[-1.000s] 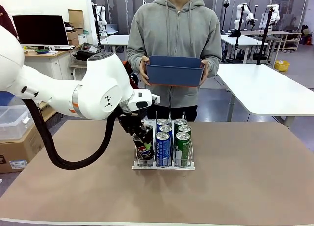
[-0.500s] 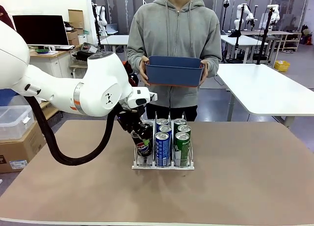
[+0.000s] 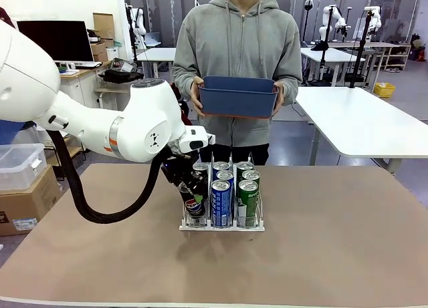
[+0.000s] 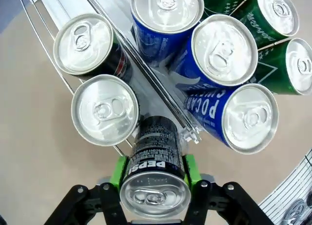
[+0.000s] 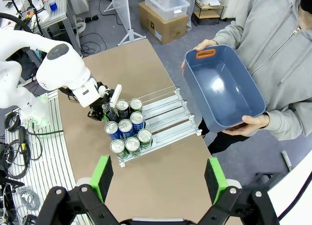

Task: Fill the beverage cans into the dispenser.
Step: Place the picked Pepsi coke in the line of the Automatic Can Dispenser with the same cans.

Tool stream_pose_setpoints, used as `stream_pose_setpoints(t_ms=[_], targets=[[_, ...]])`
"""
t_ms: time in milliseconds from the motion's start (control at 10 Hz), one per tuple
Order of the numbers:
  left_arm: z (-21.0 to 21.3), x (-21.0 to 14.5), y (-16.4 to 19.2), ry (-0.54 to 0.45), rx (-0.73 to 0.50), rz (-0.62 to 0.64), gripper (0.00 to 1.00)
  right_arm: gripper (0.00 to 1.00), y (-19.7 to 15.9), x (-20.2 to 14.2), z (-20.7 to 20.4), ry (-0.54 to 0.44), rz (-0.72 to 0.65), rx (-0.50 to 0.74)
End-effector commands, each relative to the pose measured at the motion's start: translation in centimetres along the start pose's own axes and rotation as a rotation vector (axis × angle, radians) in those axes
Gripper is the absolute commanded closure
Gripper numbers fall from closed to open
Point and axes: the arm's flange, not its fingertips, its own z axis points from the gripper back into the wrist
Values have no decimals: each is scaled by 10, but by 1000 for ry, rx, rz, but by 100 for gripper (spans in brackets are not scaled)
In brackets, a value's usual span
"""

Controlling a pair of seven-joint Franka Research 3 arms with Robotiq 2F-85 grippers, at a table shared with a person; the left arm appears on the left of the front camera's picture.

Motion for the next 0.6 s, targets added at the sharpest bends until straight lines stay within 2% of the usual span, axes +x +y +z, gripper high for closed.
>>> stream_pose_setpoints(t_ms=[0, 100, 300, 500], targets=[[-3, 10, 10, 11, 53, 18, 42, 0, -1, 1, 2, -3, -1, -2], [-10, 9, 8, 49, 54, 9, 42, 0, -1, 1, 2, -3, -1, -2], [-11, 9, 8, 50, 55, 10, 42, 0, -1, 1, 2, -3, -1, -2], [-15, 9, 9, 98, 55, 17, 42, 0, -1, 1, 2, -3, -1, -2]])
